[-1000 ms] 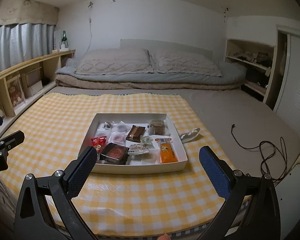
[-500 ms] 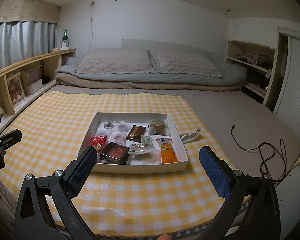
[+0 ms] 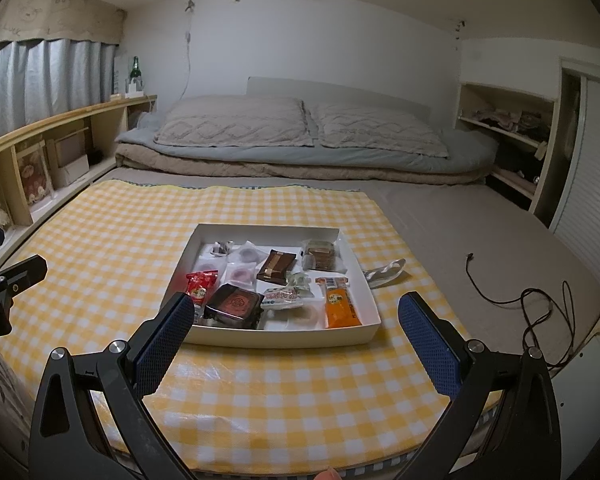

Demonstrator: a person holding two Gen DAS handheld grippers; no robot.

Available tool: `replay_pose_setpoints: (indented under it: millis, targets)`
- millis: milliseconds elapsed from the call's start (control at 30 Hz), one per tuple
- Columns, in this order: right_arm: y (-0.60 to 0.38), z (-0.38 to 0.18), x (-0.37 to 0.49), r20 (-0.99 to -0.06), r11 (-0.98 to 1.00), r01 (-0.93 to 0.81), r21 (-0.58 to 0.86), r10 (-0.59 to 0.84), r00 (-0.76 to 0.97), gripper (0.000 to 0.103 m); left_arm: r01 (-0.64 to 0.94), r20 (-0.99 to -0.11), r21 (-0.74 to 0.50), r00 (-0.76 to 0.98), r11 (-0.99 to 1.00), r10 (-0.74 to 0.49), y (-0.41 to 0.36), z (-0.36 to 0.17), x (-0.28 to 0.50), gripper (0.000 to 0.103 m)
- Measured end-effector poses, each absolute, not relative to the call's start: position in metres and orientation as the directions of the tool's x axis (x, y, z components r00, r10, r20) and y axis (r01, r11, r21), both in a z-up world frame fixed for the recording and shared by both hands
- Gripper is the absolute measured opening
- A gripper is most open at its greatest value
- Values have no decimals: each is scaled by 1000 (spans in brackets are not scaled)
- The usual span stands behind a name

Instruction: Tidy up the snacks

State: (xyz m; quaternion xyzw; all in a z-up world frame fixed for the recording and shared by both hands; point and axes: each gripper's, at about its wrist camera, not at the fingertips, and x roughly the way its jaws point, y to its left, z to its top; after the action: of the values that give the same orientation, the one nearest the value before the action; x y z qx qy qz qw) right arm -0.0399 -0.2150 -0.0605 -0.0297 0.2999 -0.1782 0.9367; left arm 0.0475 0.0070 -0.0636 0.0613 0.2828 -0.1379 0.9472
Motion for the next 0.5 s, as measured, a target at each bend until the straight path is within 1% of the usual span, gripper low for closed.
replay_pose_setpoints:
  millis: [500]
  targets:
    - [-213, -60, -41, -550, 934, 318, -163, -354, 756, 103, 294, -552, 38, 803, 955, -225, 6, -64, 47, 103]
